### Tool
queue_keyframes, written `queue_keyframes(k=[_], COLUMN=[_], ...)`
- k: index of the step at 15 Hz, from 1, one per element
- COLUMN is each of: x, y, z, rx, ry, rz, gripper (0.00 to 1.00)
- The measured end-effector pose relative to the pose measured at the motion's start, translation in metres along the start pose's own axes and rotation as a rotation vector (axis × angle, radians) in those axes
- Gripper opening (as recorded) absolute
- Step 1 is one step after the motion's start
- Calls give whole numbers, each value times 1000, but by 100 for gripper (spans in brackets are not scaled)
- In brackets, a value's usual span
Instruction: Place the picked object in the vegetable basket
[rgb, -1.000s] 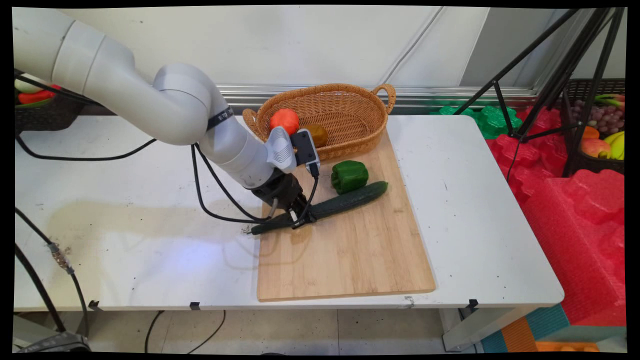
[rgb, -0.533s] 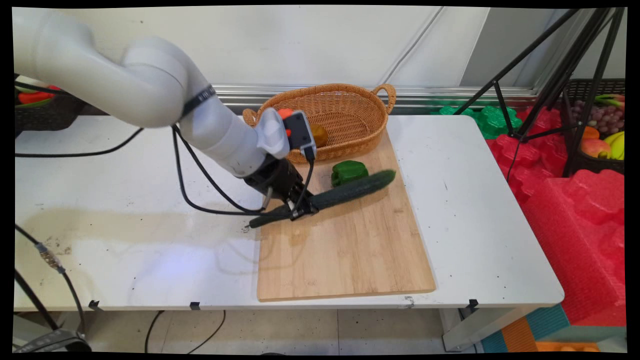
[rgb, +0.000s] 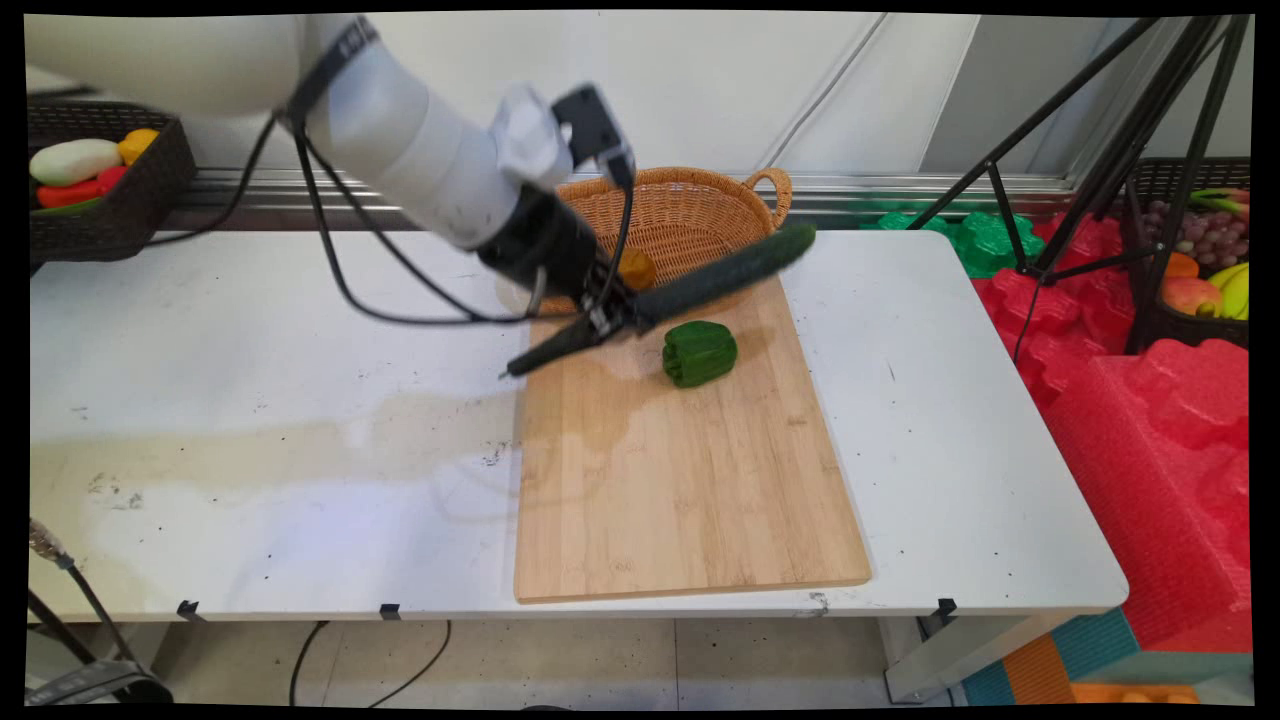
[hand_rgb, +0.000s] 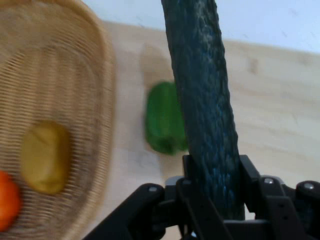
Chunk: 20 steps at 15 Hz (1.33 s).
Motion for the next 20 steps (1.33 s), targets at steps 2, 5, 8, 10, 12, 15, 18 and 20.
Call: queue_keyframes(k=[2, 5, 8, 10, 12, 15, 18, 20], x=[15, 30, 37, 39, 39, 42, 46, 49], y=[-16, -42, -67, -81, -94, -104, -112, -116], z=[-7, -6, 7, 20, 37, 57, 83, 99], rx=[44, 111, 166, 190, 203, 204, 196, 188], ry=[13, 10, -16, -44, -78, -114, -155, -181], rz=[-26, -80, -137, -169, -200, -227, -258, -275], gripper=[0, 0, 0, 0, 0, 0, 0, 0])
